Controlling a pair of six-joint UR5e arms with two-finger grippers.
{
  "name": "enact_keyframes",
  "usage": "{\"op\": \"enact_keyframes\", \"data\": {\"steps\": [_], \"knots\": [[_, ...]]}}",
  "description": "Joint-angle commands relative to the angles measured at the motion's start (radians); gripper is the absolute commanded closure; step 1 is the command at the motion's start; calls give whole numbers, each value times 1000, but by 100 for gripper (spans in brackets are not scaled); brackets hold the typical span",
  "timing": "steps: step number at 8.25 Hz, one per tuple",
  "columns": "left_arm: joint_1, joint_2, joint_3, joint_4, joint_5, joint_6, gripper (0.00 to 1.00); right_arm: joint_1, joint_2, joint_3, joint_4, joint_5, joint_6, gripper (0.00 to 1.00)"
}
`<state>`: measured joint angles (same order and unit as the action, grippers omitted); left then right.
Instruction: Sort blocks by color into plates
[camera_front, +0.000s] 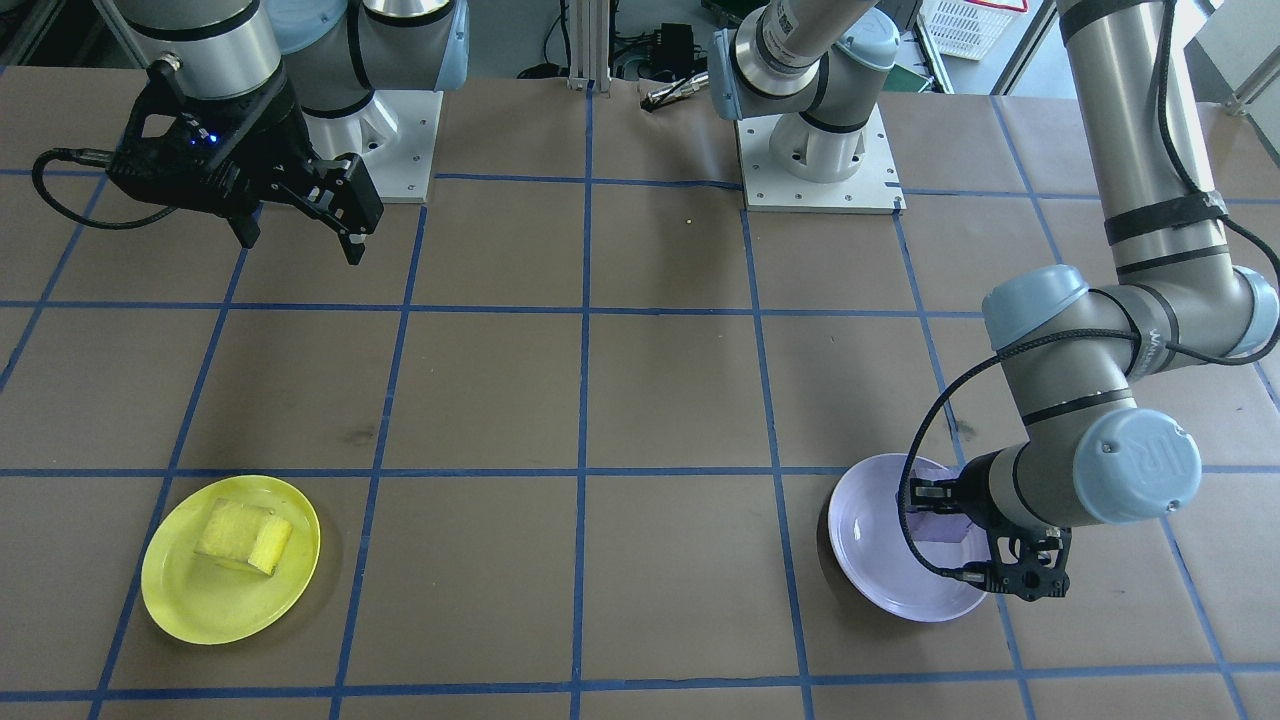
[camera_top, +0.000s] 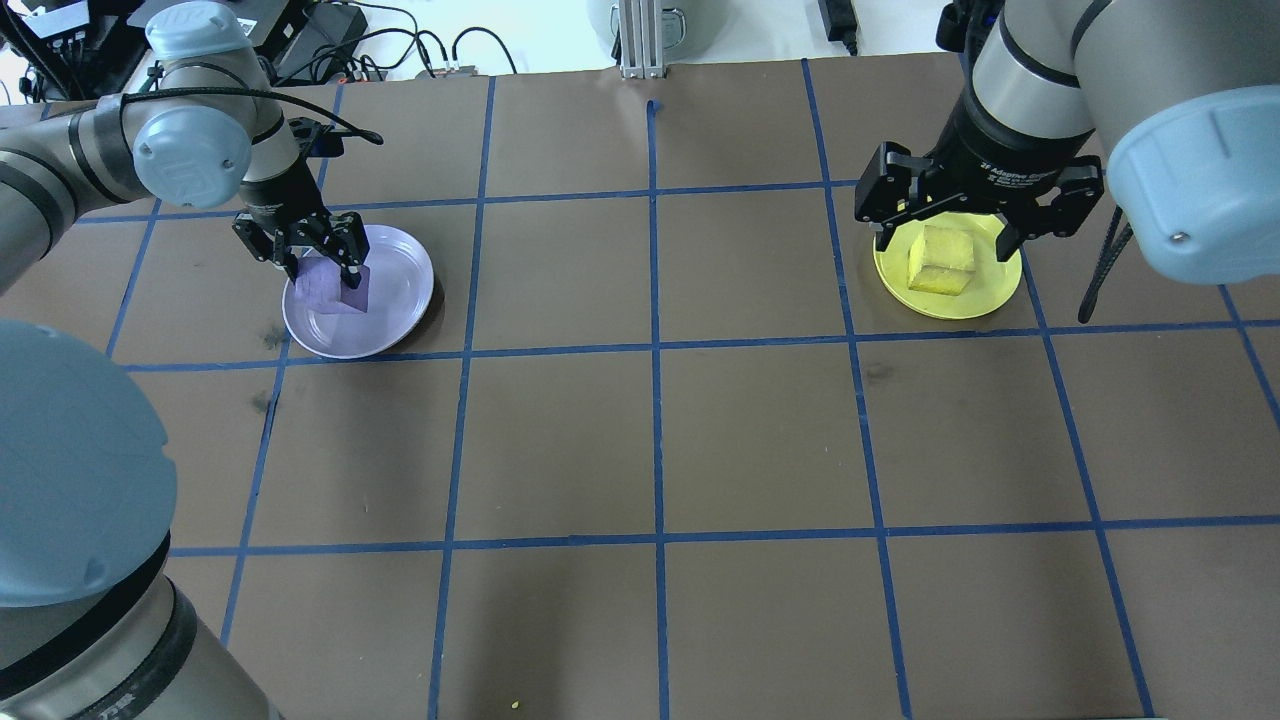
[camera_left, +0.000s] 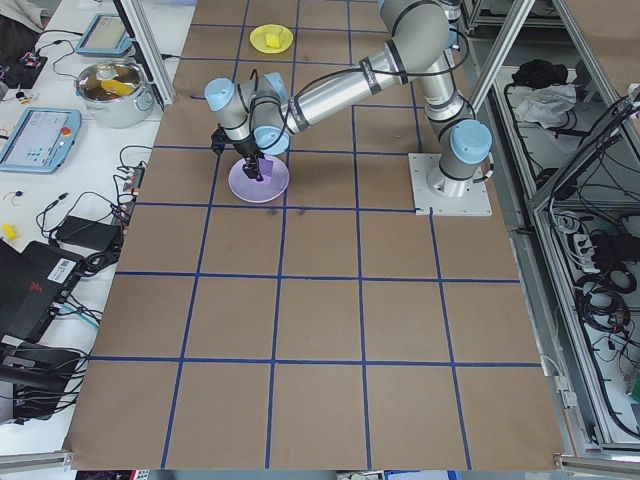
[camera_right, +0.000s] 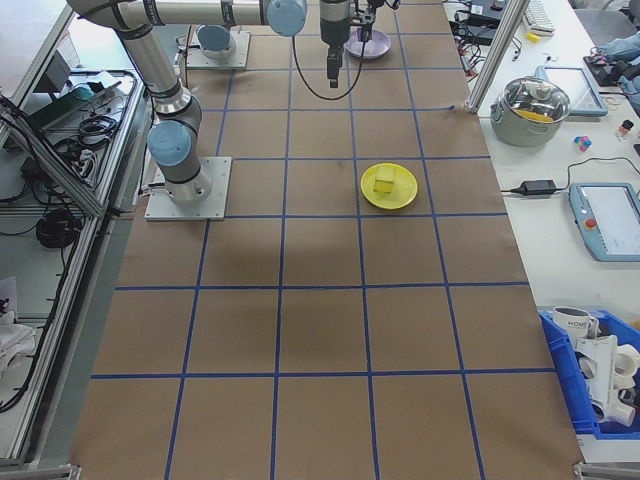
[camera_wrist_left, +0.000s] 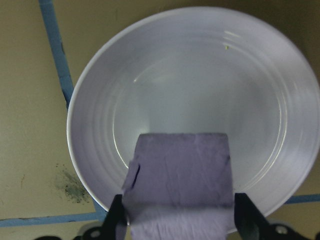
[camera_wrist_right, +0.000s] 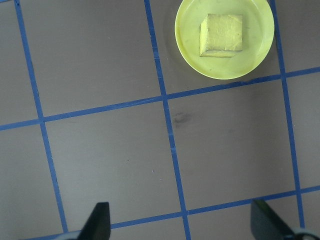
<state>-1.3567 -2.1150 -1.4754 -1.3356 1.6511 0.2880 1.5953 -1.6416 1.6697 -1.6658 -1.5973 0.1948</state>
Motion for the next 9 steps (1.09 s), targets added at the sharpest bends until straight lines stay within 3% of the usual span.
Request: {"op": "enact_keyframes", "data": {"steps": [1, 3, 4, 6, 9], "knots": [[-13, 30, 0, -17, 15, -4, 0, 0, -15, 1, 0, 2, 0, 0], [-50, 99, 0, -16, -14, -10, 0, 2, -30, 4, 3, 13, 0, 0], [-100, 172, -2, -19, -55, -16, 0, 2, -49, 5, 14, 14, 0, 0], [-165, 321, -17, -22, -62, -111, 0, 2, -55, 5, 15, 14, 0, 0], [-219, 438, -19, -82, -71, -159, 0, 2, -57, 5, 15, 11, 0, 0]]}}
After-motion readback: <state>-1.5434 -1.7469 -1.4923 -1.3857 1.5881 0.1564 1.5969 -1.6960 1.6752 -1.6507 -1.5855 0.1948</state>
